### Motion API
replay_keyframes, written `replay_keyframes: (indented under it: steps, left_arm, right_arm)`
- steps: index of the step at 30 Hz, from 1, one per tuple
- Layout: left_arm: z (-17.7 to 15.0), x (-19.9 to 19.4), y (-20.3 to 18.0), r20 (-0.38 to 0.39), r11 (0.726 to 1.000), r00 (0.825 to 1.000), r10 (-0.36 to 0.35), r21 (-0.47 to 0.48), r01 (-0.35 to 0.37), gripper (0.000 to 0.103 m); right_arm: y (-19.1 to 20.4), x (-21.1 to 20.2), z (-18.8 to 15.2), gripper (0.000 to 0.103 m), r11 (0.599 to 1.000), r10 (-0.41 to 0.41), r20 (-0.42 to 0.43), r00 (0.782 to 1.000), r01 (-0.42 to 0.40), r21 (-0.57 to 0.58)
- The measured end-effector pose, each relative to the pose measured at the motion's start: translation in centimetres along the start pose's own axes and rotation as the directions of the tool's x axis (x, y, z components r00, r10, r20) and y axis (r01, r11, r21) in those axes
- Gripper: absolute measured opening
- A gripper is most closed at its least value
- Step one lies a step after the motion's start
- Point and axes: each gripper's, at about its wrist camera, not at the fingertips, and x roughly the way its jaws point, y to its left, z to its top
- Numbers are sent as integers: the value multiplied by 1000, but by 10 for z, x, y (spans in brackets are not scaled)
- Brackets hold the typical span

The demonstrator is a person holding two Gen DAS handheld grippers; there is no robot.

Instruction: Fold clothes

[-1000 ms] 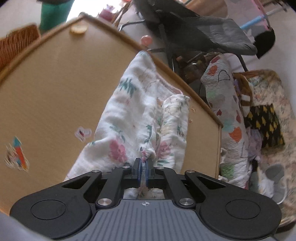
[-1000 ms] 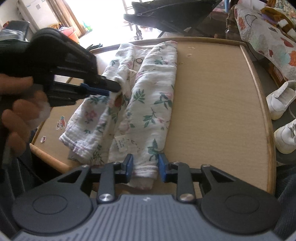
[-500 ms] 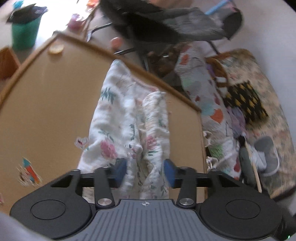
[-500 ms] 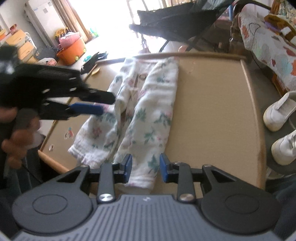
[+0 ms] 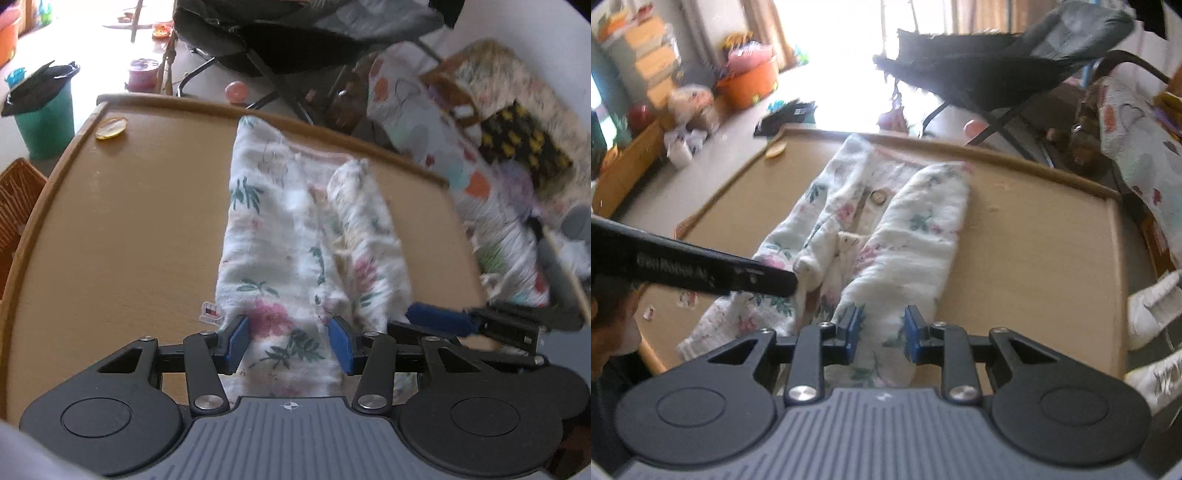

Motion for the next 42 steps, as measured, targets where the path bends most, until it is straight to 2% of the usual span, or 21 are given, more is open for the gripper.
replay_keyframes:
  steps: [5, 16, 20, 24, 27, 32, 34, 36, 39, 42]
  left_arm:
    - [10, 3, 5, 12, 999, 1000, 8, -38, -7, 46]
    - [20, 14, 0, 36, 1000, 999, -19, -24, 20, 46]
    - [20, 17, -3, 29, 1000, 999, -17, -12, 17, 49]
    - [20, 9, 1, -9, 997, 1000, -14, -73, 13, 49]
    - [13, -2, 13, -61, 988, 998, -23, -154, 13, 49]
    - [-12, -22, 33, -69, 969, 996, -55, -246, 36, 49]
    - [-23, -19, 36, -97, 966, 993, -59, -255, 33, 49]
    - [-34, -20, 34, -66, 971, 996, -51, -238, 34, 50]
    - [-43, -21, 26, -67, 976, 997, -41, -216, 26, 51]
    - [-54, -22, 15, -73, 983, 997, -40, -180, 26, 51]
  right_arm:
    - [9, 12, 2, 26, 999, -12, -21, 1000, 12, -33]
    - [11, 23, 12, 26, 999, -12, -6, 1000, 12, -41]
    - [13, 22, 9, 26, 999, -15, 5, 1000, 15, -52]
    - [6, 13, 6, 30, 999, 6, 12, 1000, -5, -45]
    - [1, -2, 3, 35, 998, 33, 30, 999, -31, -61]
    - [5, -25, -14, 37, 983, 51, 23, 998, -46, -177]
    - [9, -29, -21, 37, 975, 46, 7, 999, -44, -219]
    - [15, -25, -29, 37, 969, 30, -13, 999, -33, -245]
    - [27, -18, -42, 37, 957, 22, -48, 999, -35, -287]
    - [36, -21, -49, 37, 948, 9, -25, 1000, -17, -317]
